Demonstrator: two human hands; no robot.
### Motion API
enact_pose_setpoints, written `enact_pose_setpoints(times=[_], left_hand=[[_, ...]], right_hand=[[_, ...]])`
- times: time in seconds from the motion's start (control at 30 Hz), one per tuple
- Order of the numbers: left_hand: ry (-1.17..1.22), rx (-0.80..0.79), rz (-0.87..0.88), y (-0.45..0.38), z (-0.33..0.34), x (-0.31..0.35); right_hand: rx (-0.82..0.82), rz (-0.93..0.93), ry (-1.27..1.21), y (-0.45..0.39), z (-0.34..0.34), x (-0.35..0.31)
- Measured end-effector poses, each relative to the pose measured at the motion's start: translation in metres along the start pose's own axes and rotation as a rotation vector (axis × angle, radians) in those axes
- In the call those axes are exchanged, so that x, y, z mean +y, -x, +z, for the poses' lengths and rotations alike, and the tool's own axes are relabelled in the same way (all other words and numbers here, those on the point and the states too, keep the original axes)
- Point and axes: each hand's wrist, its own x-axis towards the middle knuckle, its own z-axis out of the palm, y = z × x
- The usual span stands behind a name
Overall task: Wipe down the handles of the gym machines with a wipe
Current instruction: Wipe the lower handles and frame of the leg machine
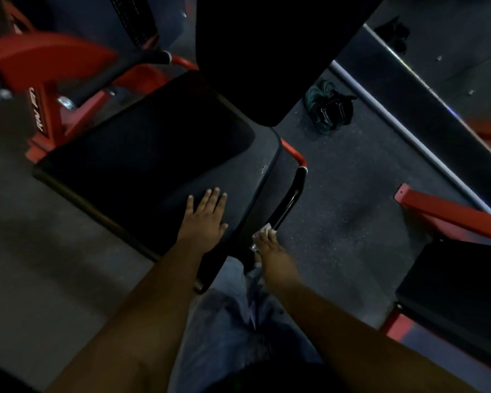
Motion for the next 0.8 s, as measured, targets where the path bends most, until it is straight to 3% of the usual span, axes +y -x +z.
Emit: enact_pose_setpoints(times=[0.07,0.23,0.53,0.67,0.8], left_hand=[[0.012,-0.057,-0.039,0.019,-0.011,-0.006],[0.097,-0.091,-0.148,0.052,-0.041,-0.027],[0.277,0.070,-0.325,0.056,-0.091,-0.074],[0.300,0.130,-0.423,0.036,-0.098,-0.105],[0.324,0.213,-0.496,0.001,-0.097,-0.140]], right_hand=[[-0.030,0.022,-0.080,0.007,-0.017,-0.016],[0.208,-0.044,-0.203,-0.016,-0.076,-0.040],[0.162,-0.120,-0.356,-0.087,-0.139,-0.109],[0.094,-0.153,-0.484,-0.145,-0.147,-0.140],[0.129,-0.172,-0.462,-0.215,-0.161,-0.173]])
